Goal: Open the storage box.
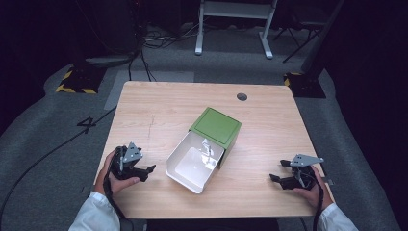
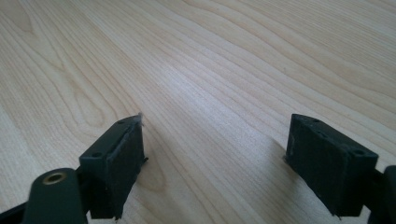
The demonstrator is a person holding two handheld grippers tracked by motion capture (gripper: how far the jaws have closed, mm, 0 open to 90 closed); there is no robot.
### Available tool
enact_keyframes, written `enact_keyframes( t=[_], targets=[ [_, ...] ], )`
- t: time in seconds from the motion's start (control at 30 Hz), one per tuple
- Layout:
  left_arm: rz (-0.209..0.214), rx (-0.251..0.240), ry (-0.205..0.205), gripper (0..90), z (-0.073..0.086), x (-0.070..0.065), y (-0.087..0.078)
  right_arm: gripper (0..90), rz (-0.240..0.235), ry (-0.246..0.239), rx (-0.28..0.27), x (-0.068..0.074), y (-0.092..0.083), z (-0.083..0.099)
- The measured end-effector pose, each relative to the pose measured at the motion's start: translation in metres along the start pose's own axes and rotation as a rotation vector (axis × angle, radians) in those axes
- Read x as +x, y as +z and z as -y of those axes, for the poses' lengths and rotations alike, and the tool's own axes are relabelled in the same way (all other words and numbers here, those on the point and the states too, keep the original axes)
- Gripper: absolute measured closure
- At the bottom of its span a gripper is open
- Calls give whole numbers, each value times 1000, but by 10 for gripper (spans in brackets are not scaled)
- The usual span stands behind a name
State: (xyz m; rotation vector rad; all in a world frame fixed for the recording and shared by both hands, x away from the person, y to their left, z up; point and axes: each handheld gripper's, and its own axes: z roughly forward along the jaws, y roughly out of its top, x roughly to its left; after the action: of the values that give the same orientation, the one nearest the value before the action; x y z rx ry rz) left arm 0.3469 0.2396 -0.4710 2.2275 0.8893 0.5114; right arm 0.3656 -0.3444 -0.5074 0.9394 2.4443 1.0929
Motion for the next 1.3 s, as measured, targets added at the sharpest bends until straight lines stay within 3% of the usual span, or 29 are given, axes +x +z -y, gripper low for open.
enact_keyframes(
  t=[0.17, 0.33, 0.53, 0.63, 1.3],
  targets=[
    [27, 40, -32, 170, 11, 6, 12, 193, 0, 0, 0, 0, 0, 0],
    [19, 81, -48, 172, 21, 7, 19, 193, 0, 1, 0, 0, 0, 0],
    [15, 66, -109, 163, 28, 10, 19, 193, -1, 1, 0, 0, 0, 0],
    [19, 35, -136, 151, 34, 11, 18, 193, -1, 0, 0, 0, 0, 0],
    [-1, 35, -157, 153, 35, 9, 18, 192, -2, -1, 0, 0, 0, 0]
  ],
)
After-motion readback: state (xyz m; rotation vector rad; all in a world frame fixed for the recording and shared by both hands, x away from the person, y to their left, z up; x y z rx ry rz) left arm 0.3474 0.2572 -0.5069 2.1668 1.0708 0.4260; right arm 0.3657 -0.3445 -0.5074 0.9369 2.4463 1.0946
